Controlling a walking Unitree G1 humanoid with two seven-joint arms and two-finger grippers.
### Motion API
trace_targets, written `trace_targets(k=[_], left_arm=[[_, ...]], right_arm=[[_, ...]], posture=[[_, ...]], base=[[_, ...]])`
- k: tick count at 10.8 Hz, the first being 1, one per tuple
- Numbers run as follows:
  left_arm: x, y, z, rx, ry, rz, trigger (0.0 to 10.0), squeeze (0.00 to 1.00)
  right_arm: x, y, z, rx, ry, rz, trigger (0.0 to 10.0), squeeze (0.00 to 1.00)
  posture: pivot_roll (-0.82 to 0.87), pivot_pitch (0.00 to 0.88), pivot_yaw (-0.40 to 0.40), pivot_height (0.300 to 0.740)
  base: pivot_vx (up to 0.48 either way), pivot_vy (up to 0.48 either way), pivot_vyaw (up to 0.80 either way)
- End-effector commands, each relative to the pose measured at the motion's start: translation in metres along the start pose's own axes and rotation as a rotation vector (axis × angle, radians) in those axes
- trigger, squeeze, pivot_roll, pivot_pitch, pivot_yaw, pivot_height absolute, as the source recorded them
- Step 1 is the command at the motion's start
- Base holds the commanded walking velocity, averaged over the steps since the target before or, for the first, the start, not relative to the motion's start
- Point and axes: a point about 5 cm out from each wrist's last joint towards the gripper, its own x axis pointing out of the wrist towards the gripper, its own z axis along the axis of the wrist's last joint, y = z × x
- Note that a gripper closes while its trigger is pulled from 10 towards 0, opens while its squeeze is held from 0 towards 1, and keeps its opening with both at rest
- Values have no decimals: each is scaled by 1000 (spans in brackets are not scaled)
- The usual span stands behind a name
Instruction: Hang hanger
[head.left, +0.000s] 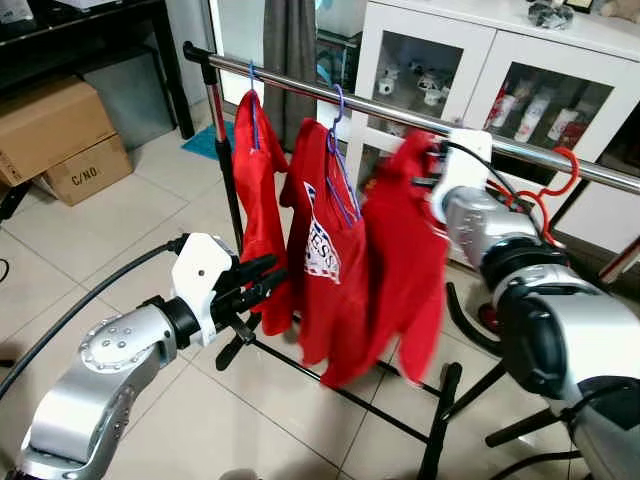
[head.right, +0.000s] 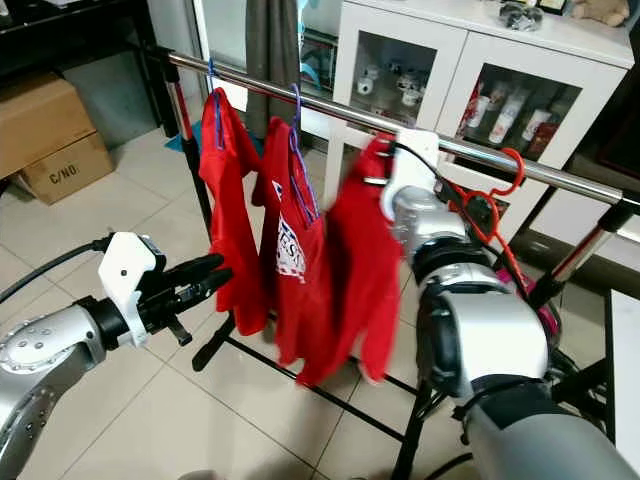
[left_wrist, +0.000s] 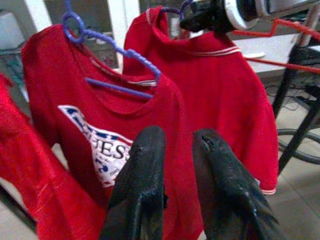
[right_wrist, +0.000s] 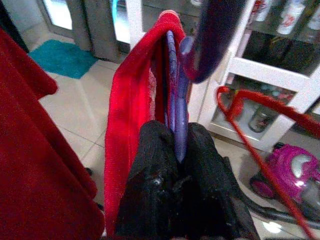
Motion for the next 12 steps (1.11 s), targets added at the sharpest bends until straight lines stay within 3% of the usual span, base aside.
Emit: trace_targets(k=[1,4,5,6,8,9,10,12], left_arm=[[-2,-1,3,3,3,-18,10000,0],[-4,-1,3,6,19,-27,10000,0],[-4,-1,3,1,22,-26,10000,0],[-4,0,3,-2,23,-26,10000,0],[-3,2,1,-9,11,32,10000,0],[-2,4,1,-17,5,44,10000,0],[0,4,-1,-22,8,58,10000,0],[7,8,-7,-29,22,149,10000,0]], right_arm=[[0,-10,6,3,-15,-32,10000,0],[0,-12,-1,-11,13,-12,10000,0],[0,-9,0,-12,2,12,10000,882],[0,-8,1,-20,-5,18,10000,1000],[-2,-9,22,-33,-134,146,10000,1000],[-4,-12,24,-31,-149,198,10000,1000],[-7,-21,22,-15,-155,253,10000,1000],[-26,-31,-1,-36,-127,398,10000,1000]], posture=[[188,0,-19,740],[195,0,-21,740],[196,0,-23,740],[195,0,-24,740],[189,0,-29,740],[172,0,-20,740],[147,0,-3,740],[112,0,17,740]], base=[[0,0,0],[0,0,0],[0,0,0],[0,0,0],[0,0,0],[0,0,0],[0,0,0],[0,0,0]])
